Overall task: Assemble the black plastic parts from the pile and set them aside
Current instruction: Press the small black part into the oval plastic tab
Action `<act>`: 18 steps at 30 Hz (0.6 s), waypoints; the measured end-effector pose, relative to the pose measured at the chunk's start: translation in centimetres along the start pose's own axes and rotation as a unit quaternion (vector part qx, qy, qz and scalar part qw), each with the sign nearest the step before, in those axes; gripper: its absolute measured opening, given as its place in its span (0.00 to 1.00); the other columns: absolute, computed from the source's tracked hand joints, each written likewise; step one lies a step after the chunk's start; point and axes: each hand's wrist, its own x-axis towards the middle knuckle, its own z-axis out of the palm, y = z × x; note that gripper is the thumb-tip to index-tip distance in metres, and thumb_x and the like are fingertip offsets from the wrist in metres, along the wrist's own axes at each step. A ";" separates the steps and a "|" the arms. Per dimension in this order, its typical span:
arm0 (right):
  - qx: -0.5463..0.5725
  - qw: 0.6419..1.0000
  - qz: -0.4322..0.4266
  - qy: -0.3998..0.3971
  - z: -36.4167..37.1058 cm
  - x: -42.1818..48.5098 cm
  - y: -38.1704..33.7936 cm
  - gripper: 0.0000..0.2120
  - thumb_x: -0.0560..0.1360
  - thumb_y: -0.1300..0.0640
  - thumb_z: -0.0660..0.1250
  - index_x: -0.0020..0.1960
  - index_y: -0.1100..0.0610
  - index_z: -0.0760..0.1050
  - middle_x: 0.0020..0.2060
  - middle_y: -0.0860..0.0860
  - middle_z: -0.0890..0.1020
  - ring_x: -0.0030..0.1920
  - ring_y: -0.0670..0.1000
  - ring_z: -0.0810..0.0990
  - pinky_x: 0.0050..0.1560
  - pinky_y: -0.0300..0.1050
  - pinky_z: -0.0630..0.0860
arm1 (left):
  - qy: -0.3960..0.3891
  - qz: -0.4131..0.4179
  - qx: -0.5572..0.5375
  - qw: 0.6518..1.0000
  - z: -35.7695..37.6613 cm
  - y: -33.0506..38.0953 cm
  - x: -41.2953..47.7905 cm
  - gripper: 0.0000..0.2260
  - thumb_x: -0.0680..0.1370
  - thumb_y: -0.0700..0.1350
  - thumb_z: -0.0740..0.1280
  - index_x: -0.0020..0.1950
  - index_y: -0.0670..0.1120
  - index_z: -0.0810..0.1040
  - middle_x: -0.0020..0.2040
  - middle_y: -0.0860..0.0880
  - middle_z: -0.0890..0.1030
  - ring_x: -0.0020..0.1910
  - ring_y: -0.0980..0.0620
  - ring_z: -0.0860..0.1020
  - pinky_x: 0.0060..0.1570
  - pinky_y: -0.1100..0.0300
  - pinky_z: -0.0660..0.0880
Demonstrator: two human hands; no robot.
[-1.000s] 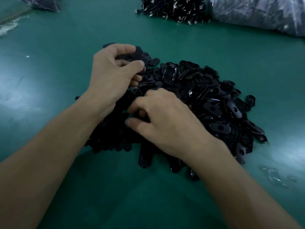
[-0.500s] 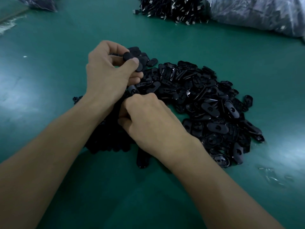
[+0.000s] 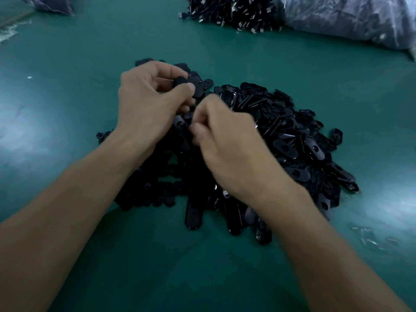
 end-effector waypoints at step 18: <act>0.338 0.921 0.083 0.173 -2.9 -1.8 5.0 0.06 0.75 0.66 0.73 0.47 0.56 0.82 0.38 0.53 0.87 0.38 0.49 0.86 0.39 0.35 0.78 | -0.177 -0.135 -0.117 0.968 1.6 1.3 -2.2 0.06 0.75 0.32 0.72 0.48 0.42 0.82 0.37 0.45 0.86 0.38 0.49 0.86 0.37 0.62 0.81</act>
